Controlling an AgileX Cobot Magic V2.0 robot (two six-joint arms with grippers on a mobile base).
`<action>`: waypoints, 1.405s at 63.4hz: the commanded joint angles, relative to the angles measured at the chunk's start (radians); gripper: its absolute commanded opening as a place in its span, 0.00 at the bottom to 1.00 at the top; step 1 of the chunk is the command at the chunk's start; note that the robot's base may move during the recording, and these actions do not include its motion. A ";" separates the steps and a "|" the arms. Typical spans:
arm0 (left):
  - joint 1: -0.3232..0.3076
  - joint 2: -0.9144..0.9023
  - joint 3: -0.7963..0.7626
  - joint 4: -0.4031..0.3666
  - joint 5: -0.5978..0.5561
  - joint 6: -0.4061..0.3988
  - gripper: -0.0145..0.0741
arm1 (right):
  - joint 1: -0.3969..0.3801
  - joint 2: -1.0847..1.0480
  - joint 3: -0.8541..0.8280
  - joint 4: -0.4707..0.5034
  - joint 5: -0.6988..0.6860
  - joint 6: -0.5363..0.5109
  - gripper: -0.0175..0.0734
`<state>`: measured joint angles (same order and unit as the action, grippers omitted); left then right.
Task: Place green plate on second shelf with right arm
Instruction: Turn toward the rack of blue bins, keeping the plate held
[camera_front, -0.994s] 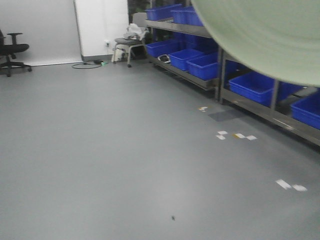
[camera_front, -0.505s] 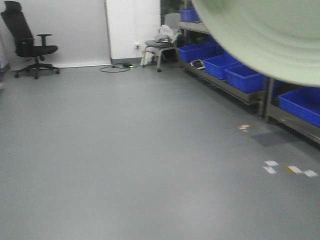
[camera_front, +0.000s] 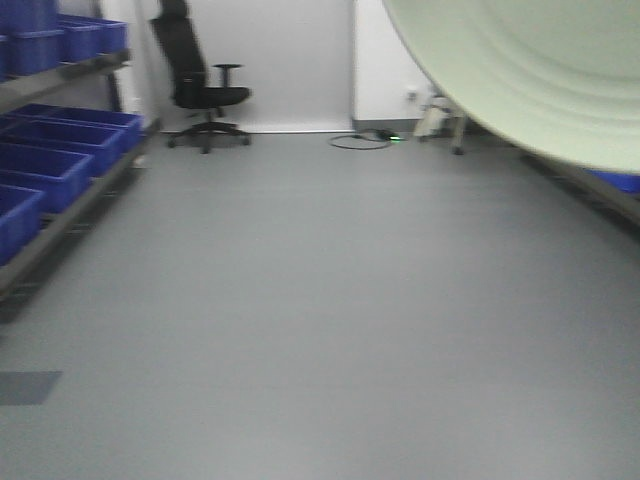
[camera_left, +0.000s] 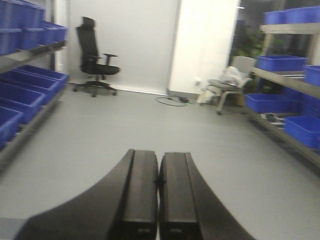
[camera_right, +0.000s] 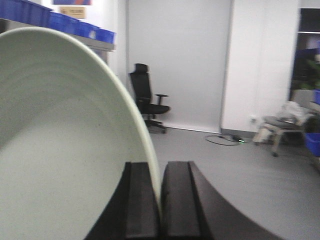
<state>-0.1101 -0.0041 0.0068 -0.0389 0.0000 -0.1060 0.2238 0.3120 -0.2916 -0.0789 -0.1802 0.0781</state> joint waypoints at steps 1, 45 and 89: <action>-0.009 -0.016 0.041 -0.006 -0.079 -0.003 0.31 | -0.005 0.004 -0.033 0.002 -0.112 0.007 0.25; -0.009 -0.016 0.041 -0.006 -0.079 -0.003 0.31 | -0.005 0.004 -0.033 0.002 -0.112 0.007 0.25; -0.007 -0.016 0.041 -0.006 -0.079 -0.003 0.31 | -0.004 0.004 -0.033 0.002 -0.112 0.007 0.25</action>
<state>-0.1101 -0.0041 0.0068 -0.0389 0.0000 -0.1060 0.2238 0.3120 -0.2916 -0.0789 -0.1802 0.0798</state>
